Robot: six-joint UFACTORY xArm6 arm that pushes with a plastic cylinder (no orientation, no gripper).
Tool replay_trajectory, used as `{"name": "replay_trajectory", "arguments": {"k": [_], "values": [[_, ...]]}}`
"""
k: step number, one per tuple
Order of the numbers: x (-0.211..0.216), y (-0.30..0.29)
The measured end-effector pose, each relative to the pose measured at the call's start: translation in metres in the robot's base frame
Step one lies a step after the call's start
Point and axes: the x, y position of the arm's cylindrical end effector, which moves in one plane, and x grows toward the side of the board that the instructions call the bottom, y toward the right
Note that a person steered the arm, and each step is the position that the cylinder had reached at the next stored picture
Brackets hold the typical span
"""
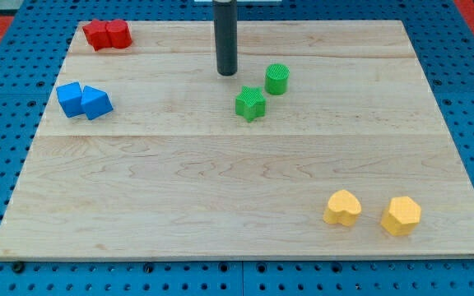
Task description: Push the green circle towards the top right side of the board
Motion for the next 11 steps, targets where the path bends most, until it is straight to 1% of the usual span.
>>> {"name": "replay_trajectory", "arguments": {"k": [1, 2, 3, 4, 5, 6, 7, 8, 9, 10, 11], "values": [[0.009, 0.067], [0.016, 0.123], [0.050, 0.102], [0.077, 0.142], [0.051, 0.163], [0.029, 0.163], [0.023, 0.143], [0.016, 0.139], [0.035, 0.152], [0.093, 0.150], [0.118, 0.133]]}}
